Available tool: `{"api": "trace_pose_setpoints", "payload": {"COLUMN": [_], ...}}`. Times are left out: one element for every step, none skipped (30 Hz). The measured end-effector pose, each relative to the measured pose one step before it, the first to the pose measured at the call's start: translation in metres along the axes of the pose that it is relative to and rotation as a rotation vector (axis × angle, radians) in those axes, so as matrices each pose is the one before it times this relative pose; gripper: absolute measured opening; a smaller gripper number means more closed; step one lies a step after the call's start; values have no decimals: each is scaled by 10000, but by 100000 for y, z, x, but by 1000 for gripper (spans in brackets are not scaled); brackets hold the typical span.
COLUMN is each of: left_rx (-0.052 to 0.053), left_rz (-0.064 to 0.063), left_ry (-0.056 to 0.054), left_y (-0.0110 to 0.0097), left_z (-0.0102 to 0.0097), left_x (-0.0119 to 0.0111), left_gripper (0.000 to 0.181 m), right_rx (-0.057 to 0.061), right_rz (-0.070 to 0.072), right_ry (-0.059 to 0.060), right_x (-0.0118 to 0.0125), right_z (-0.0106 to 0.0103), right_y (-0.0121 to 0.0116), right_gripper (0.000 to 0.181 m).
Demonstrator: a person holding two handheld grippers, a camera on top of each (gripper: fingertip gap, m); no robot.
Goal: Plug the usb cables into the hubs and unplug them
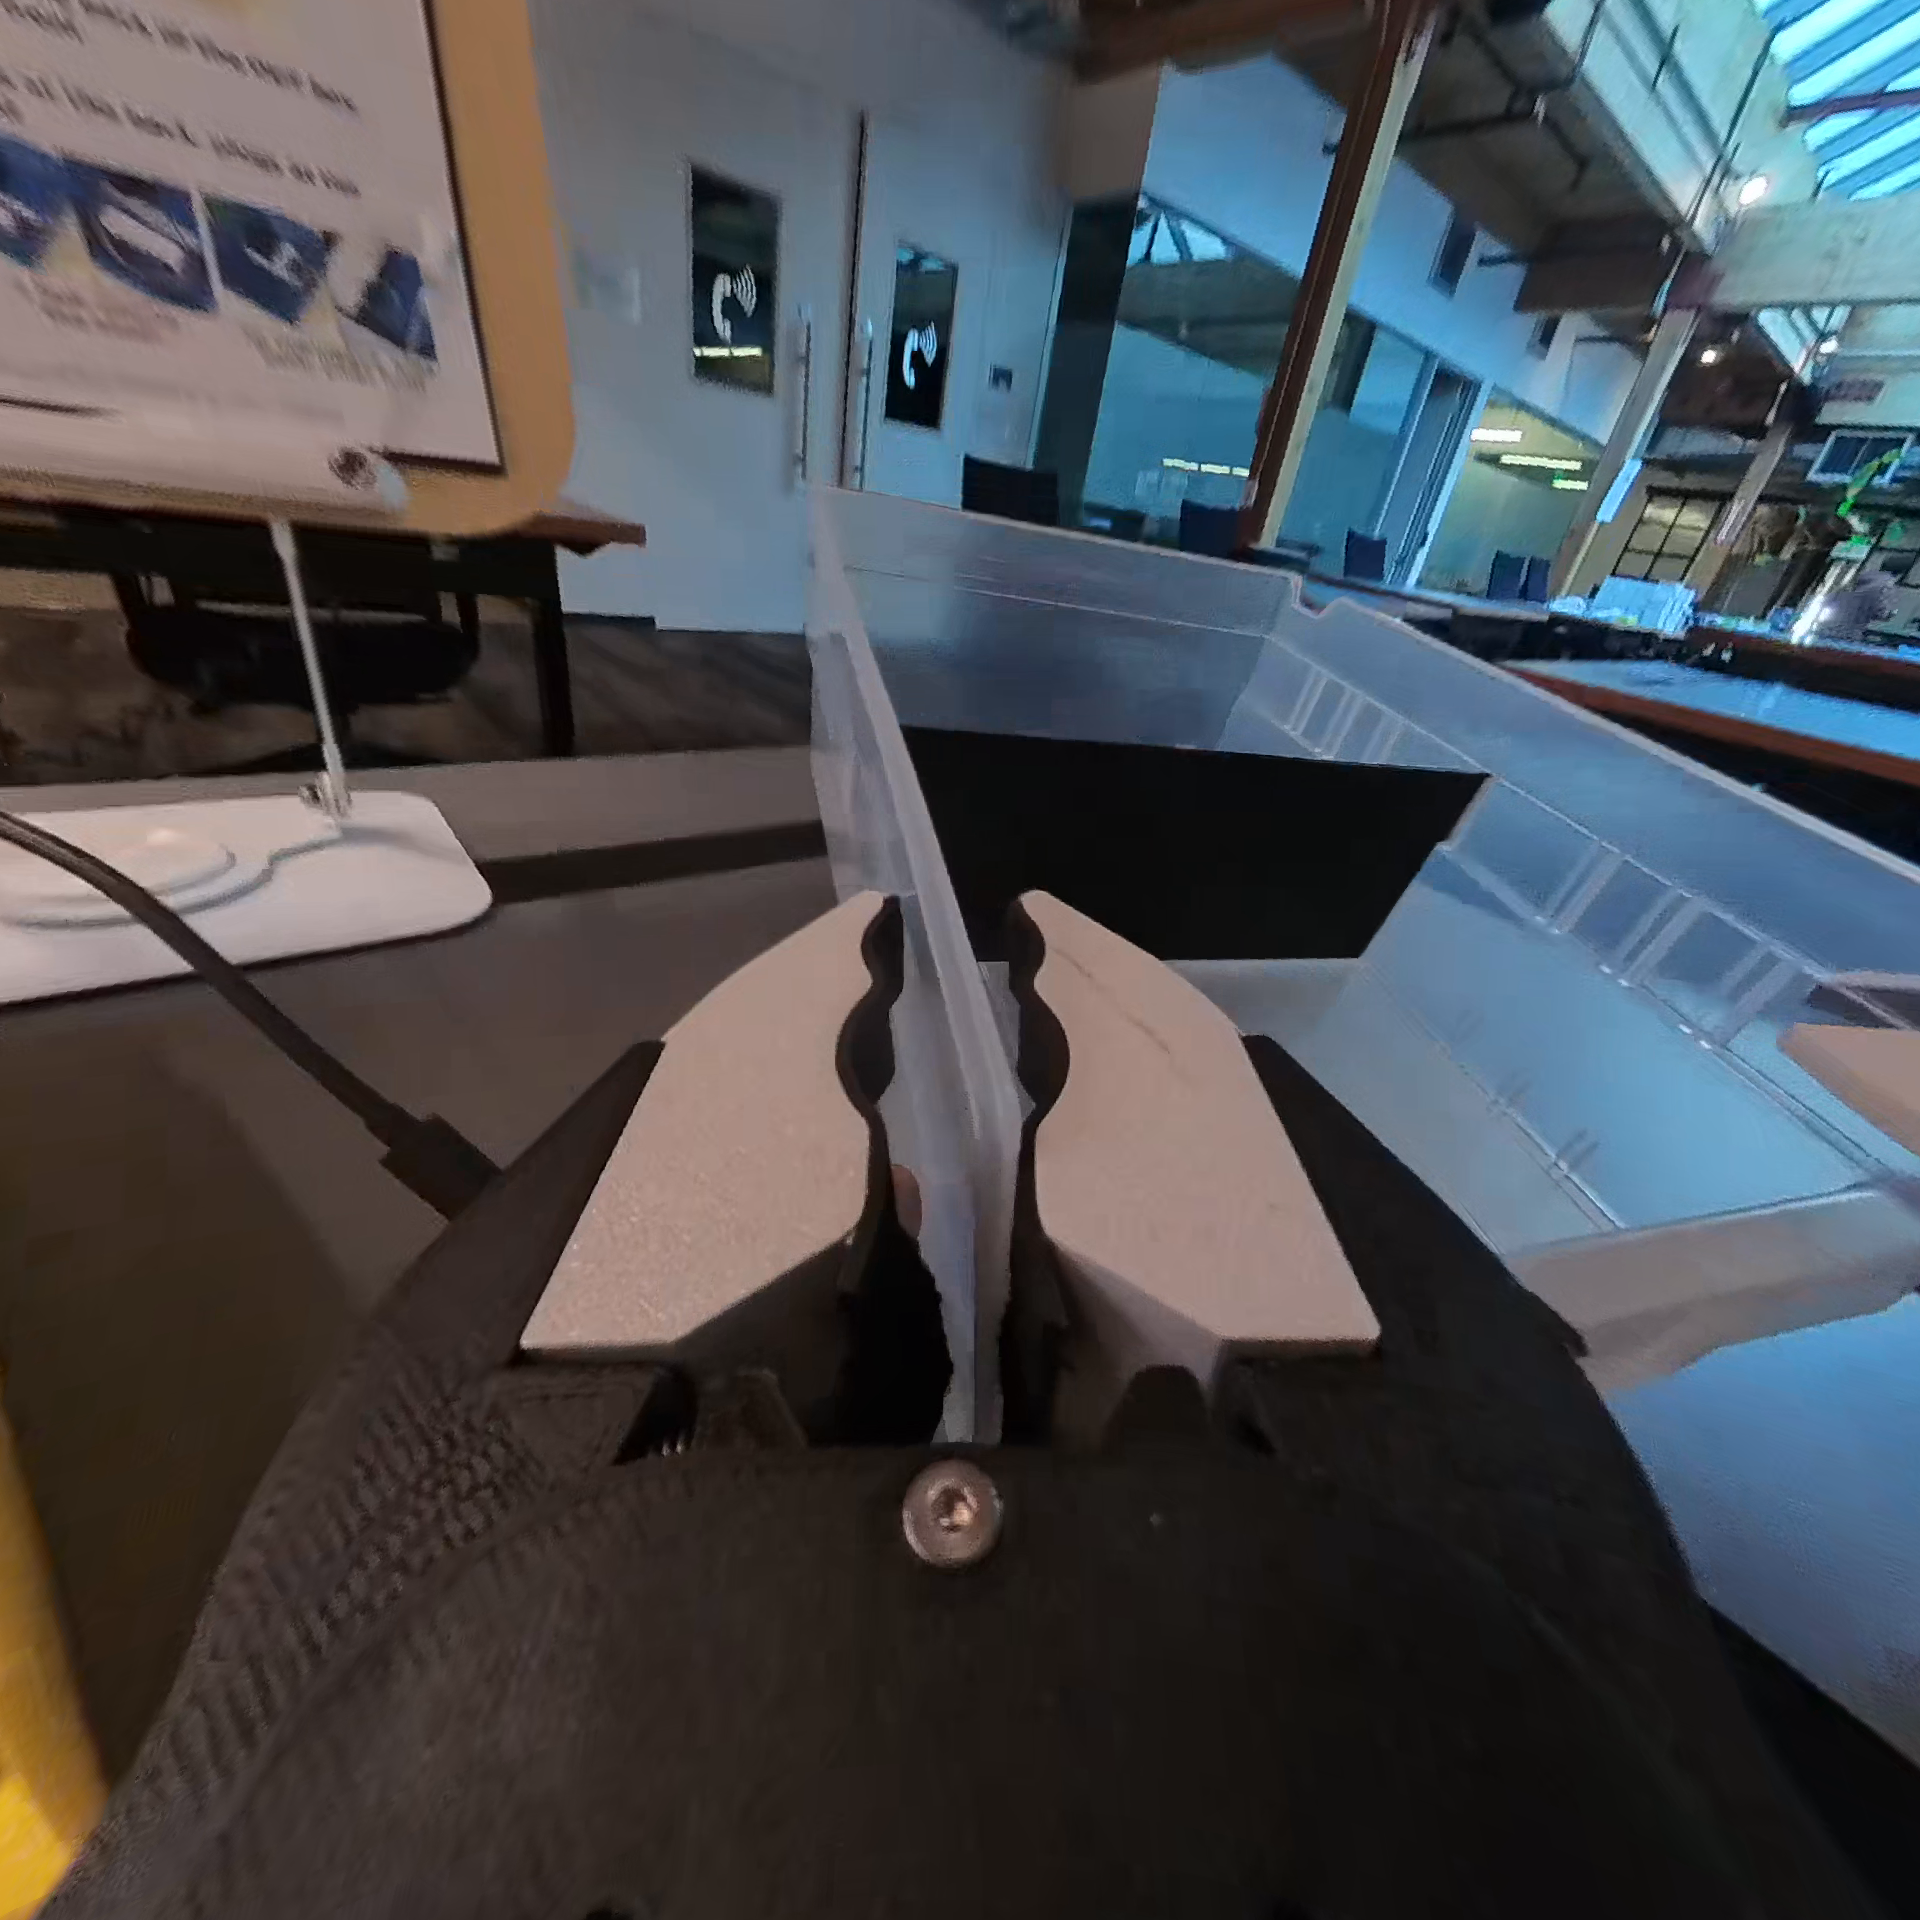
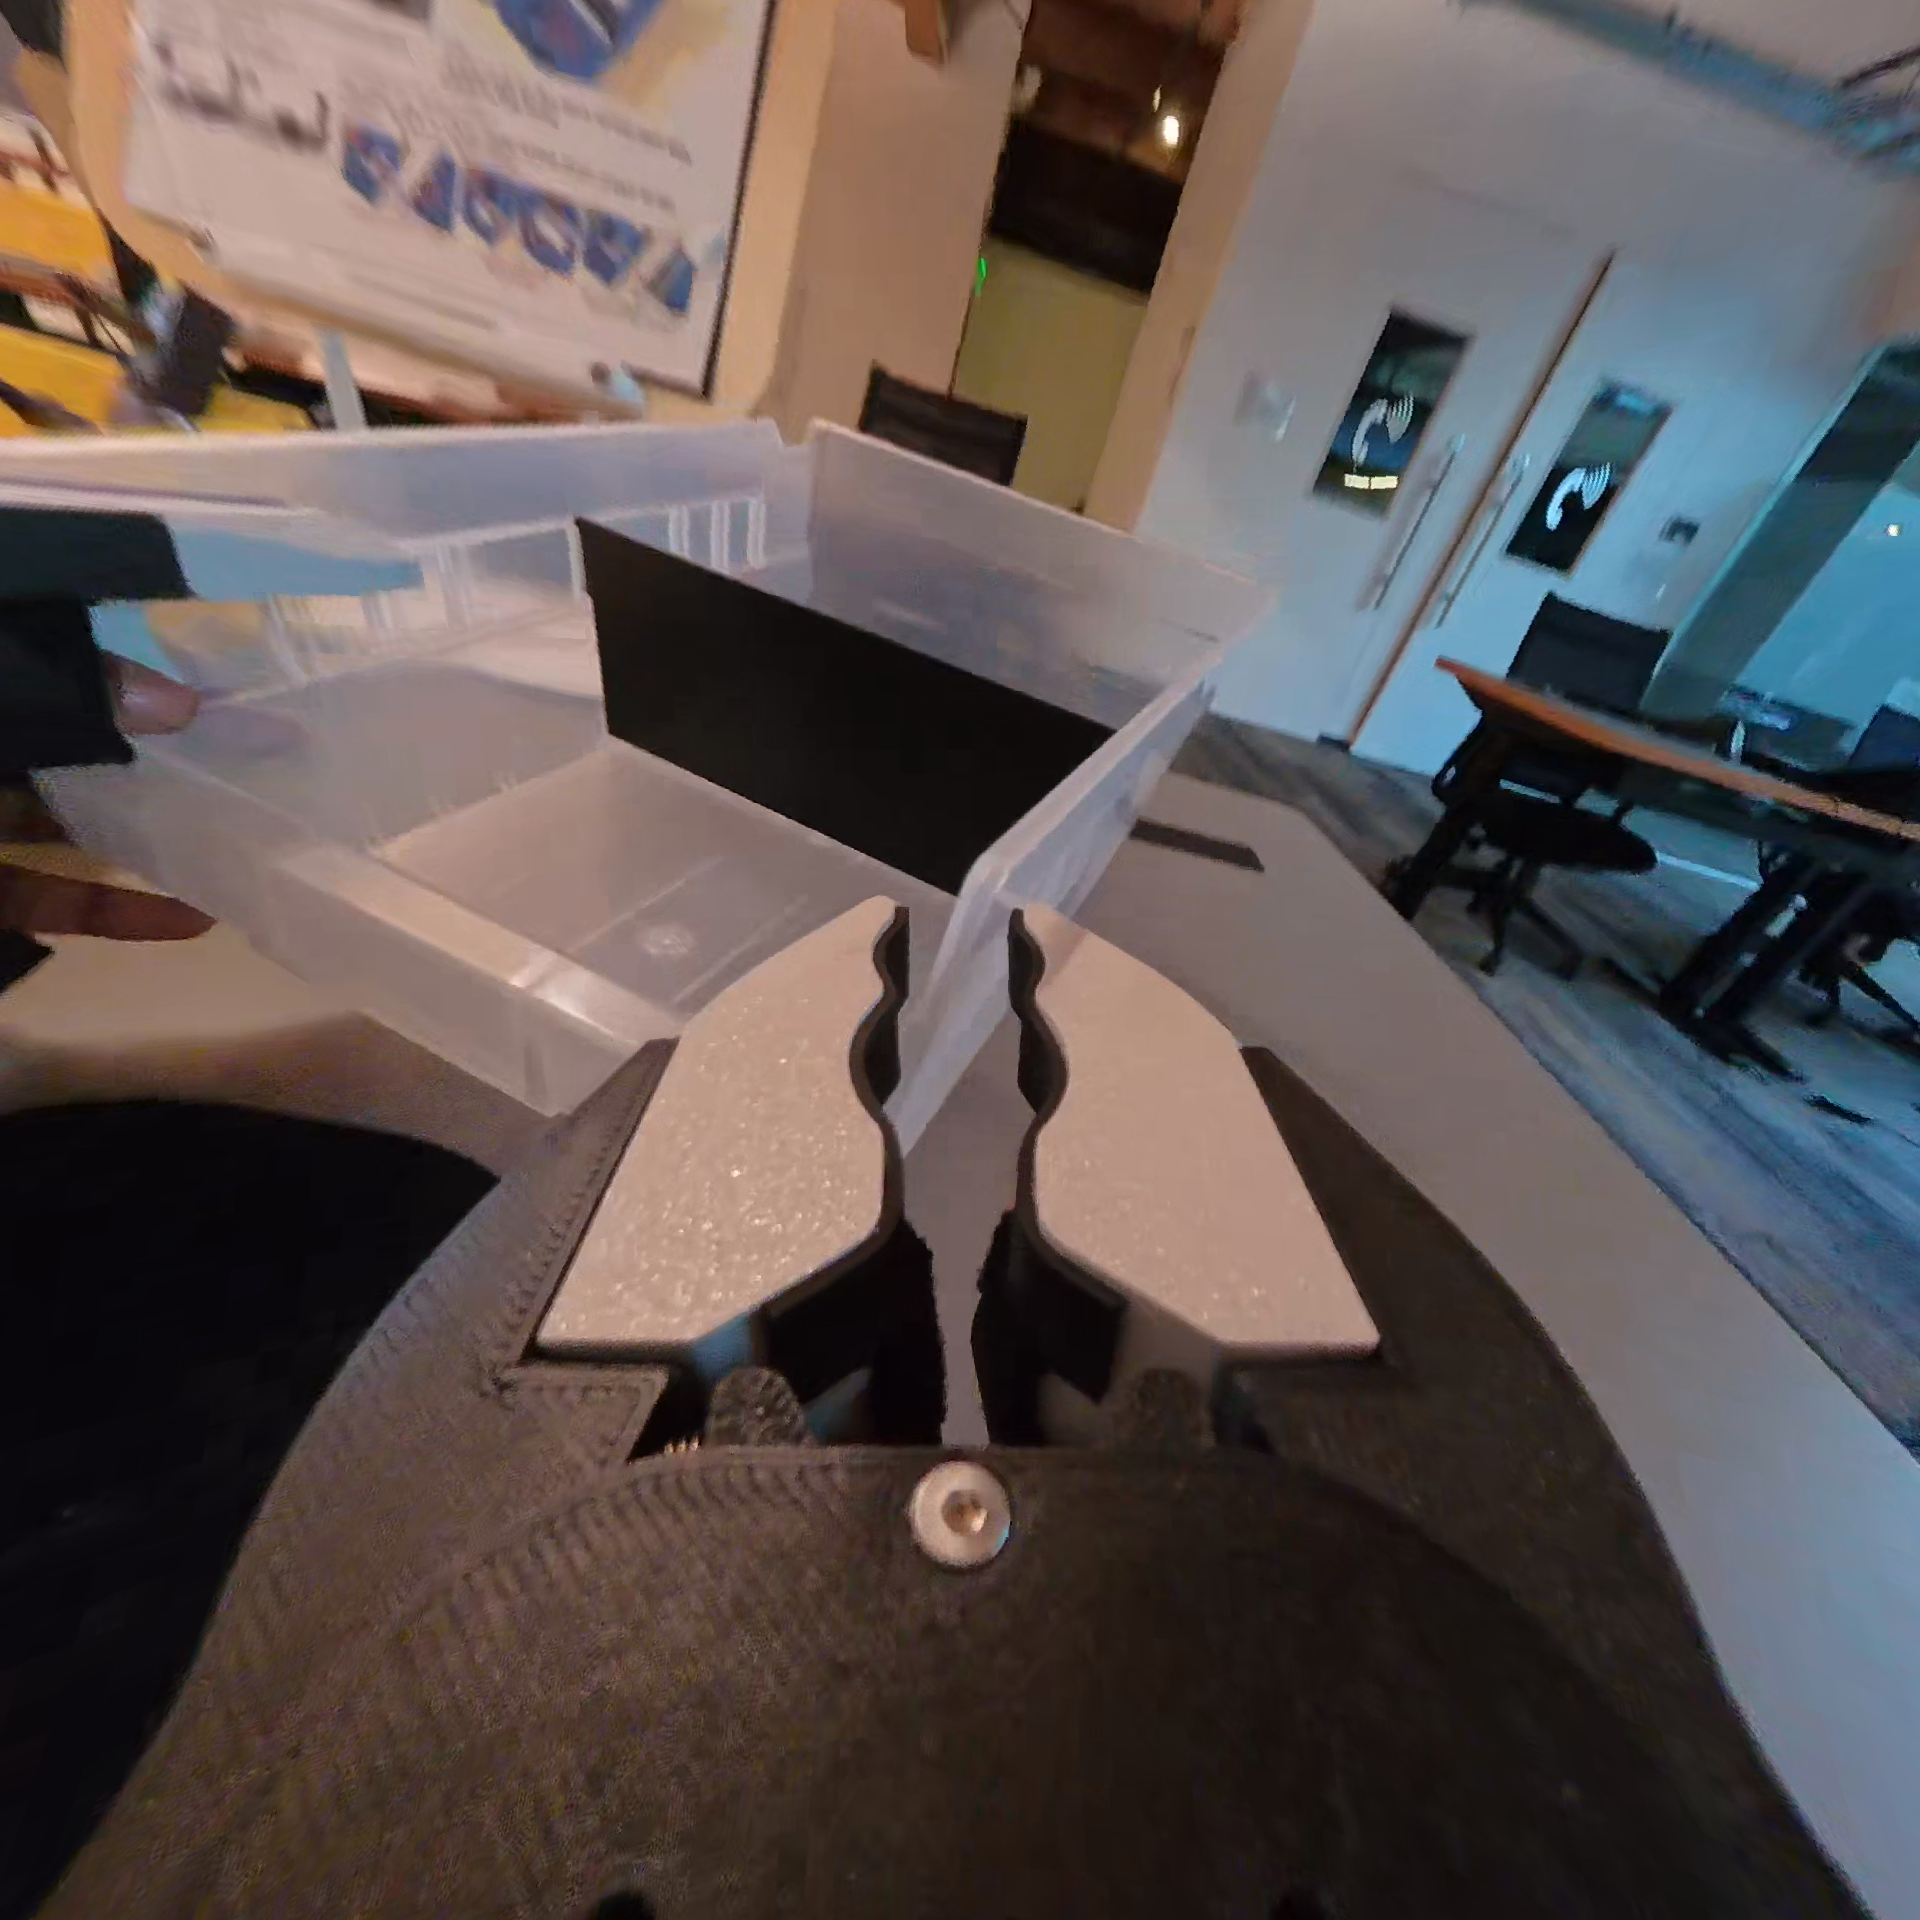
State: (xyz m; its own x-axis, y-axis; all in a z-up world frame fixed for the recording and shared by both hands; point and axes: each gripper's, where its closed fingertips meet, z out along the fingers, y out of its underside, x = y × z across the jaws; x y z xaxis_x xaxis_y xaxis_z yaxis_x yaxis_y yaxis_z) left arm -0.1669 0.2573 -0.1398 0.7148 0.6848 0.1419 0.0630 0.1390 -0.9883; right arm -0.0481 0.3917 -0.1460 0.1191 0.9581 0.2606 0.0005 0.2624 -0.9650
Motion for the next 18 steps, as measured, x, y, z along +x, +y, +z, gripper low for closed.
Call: {"api": "trace_pose_setpoints", "payload": {"left_rx": [-148, -137, -135, -135, -128, -102, -102, -92, -98, -133, -44, -5, -104, -170, -87, -165, -191, -120], "left_rz": [73, 41, -28, -54, -47, -28, 5, -2, -74, -243, -202, -91, -61, -23, 144, 258, 393, 574], "left_ry": [5, 6, 12, -8, 12, 34, 67, 127, 189, 191, 273, 327, 312, 311, 356, 124, 19, 24], "left_y": [630, 538, 463, 405, 332, 177, 110, 111, 122, 152, 55, -17, 103, 137, -74, -147, -246, -420], "left_z": [221, 200, 163, 118, 62, 40, 39, 52, 69, 85, 37, -16, -18, -17, -183, -440, -662, -882], "left_x": [135, 81, 21, -15, 9, 40, 84, 141, 169, 118, 202, 335, 415, 533, 713, 541, 505, 566], "left_gripper": [20, 21, 21, 22, 22, 23, 25, 27, 30, 34, 37, 43, 54, 71, 87, 96, 101, 104], "right_rx": [-374, -358, -324, -280, -254, -248, -253, -245, -104, 33, 68, 73, 115, 287, 426, 404, 313, 236], "right_rz": [-126, -131, -107, -83, -56, -22, 22, 64, 95, 98, 73, 7, -89, -138, -133, -132, -161, -245], "right_ry": [69, 63, 51, 42, 28, 1, -23, -36, -15, -26, -80, -116, -127, -12, 208, 327, 329, 281], "right_x": [184, 115, 48, -1, -9, -34, -31, -7, 29, 34, -58, -110, -119, 56, 353, 548, 607, 560], "right_z": [167, 159, 143, 134, 131, 137, 149, 159, 126, 57, 30, 18, -14, -83, -208, -292, -316, -295], "right_y": [774, 659, 540, 448, 417, 424, 442, 436, 207, -29, -87, -85, -146, -383, -581, -632, -635, -651], "right_gripper": [17, 17, 17, 16, 16, 16, 16, 16, 16, 19, 23, 26, 27, 32, 37, 41, 48, 57]}}
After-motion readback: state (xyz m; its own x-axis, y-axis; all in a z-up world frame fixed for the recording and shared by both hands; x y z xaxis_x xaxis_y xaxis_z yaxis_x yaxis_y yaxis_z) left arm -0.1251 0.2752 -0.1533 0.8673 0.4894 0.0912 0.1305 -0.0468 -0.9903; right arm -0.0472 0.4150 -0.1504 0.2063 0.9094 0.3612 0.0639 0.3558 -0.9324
